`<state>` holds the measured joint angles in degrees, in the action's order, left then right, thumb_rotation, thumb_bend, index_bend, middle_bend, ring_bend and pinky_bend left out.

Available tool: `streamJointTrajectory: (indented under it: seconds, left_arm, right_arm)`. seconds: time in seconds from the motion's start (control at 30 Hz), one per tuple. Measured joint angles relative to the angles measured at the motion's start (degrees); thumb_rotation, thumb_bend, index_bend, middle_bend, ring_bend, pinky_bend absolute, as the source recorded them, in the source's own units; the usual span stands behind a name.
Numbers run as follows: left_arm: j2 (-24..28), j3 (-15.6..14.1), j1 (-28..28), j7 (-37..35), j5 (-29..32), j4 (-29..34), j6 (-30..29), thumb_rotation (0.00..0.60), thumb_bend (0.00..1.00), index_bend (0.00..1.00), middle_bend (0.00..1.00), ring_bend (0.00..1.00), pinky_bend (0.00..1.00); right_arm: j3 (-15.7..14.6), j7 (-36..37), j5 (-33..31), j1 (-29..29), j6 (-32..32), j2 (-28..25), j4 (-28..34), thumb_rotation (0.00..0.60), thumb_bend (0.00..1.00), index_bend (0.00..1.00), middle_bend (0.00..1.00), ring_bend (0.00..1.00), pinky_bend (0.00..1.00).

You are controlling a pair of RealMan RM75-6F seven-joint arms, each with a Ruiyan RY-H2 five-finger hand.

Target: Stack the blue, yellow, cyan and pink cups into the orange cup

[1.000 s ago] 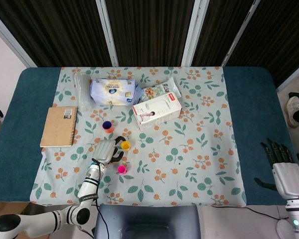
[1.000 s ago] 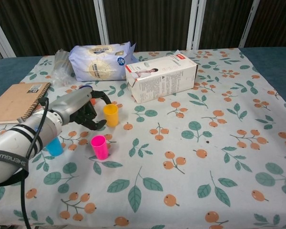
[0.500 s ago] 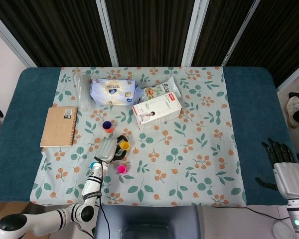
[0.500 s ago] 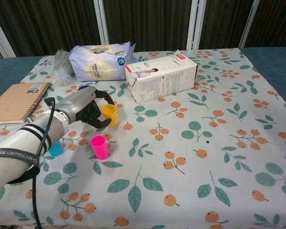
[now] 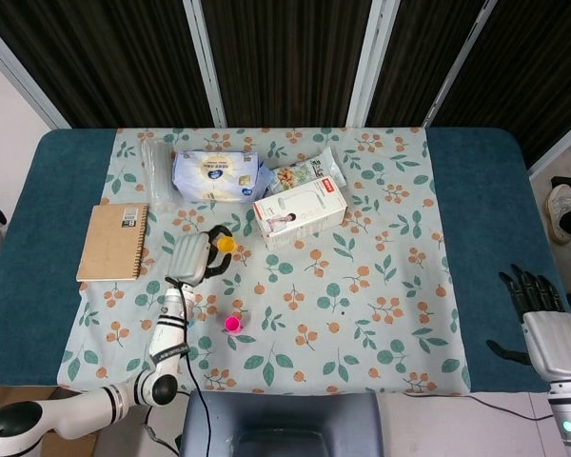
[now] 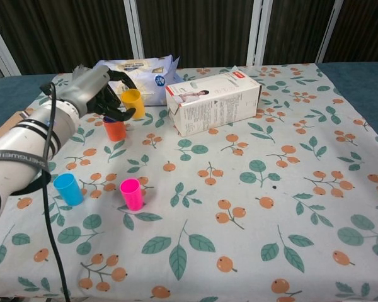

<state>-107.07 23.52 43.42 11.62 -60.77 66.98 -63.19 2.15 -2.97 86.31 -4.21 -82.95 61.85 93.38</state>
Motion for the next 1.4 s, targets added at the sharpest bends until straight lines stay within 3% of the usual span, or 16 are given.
streamJointTrajectory:
  seconds: [0.23,0.6,0.73,0.9,0.97,1.17,1.4]
  left_arm:
    - [0.02,1.93,1.85,1.07,3.38,-5.58,1.96,0.6,0.39,0.57,1.0,1.0,1.0]
    - [-0.54,0.71,2.34,-0.16,4.55,-11.48,4.79,0.6,0.39,0.54,1.0,1.0,1.0]
    - [-0.7,0.15,2.32,-0.07,4.88,-12.46,5.63,0.6,0.39,0.39,1.0,1.0,1.0]
    - [-0.41,-0.16,2.23,0.3,5.92,-12.06,7.23,0.6,0.39,0.04,1.0,1.0,1.0]
    - [0.06,-0.31,2.03,0.42,5.85,-10.76,7.05,0.6,0.38,0.0,1.0,1.0,1.0]
    - [3.1,-1.63,0.34,0.96,4.36,-2.53,5.16,0.6,0.37,0.01,1.0,1.0,1.0]
    - [11.59,-6.96,-5.33,2.99,-0.11,16.21,-0.17,0.6,0.37,0.09,1.0,1.0,1.0]
  right_arm:
    - [-0.01,0.05,0.1,0.08,-0.19,-0.01,0.0,0.6,0.2,0.0,0.0,0.0,0.0]
    - [0.0,0.17,-0.09,0.0,0.1,-0.2,0.1,0.6,0.2,0.0,0.0,0.0,0.0]
    - [-0.13,0.16,0.07,-0.04,0.25,-0.23,0.17,0.6,0.2,0.0,0.0,0.0,0.0]
    - [-0.06,0.13,-0.11,-0.07,0.33,-0.2,0.1,0.6,0.2,0.0,0.0,0.0,0.0]
    - [-0.07,0.04,-0.13,-0.15,0.51,-0.16,0.08,0.6,0.2,0.0,0.0,0.0,0.0]
    - [-0.4,-0.14,0.32,-0.29,0.82,-0.1,0.18,0.6,0.2,0.0,0.0,0.0,0.0]
    - [-0.98,0.66,1.47,-0.1,0.5,-0.47,0.3,0.6,0.2,0.0,0.0,0.0,0.0]
